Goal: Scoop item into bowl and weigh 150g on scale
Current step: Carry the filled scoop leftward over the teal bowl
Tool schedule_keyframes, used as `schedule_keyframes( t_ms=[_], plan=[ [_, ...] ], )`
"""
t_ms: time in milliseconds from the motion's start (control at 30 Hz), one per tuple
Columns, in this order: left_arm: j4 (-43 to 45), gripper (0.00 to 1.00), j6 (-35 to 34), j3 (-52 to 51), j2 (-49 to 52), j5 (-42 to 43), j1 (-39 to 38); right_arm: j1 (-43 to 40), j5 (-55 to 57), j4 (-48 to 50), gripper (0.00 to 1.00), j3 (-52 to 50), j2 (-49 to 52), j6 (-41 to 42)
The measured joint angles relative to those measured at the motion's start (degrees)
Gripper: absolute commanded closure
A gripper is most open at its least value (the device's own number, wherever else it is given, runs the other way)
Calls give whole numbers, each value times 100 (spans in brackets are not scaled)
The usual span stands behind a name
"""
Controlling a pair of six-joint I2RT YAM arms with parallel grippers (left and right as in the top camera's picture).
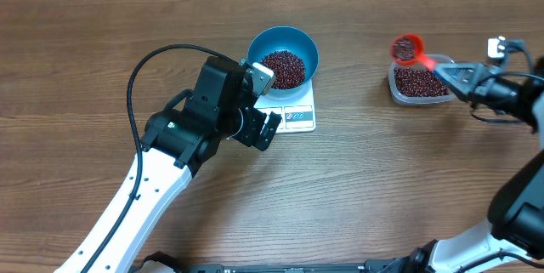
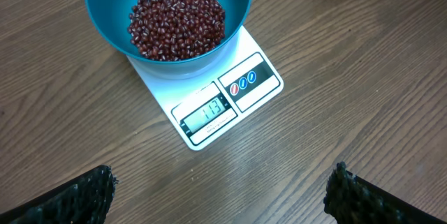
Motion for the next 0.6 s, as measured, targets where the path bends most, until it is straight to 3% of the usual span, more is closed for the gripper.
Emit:
schedule_keyframes(
  t_ms=[200,500,600],
  plan=[
    [0,0,0,-2,0,2,0,1040,-138,1309,96,-35,0,979],
    [2,0,0,-2,0,0,0,2555,297,4179,96,-70,0,3434],
    [0,0,0,-2,0,0,0,2970,629,4339,96,-70,0,3803]
  ],
)
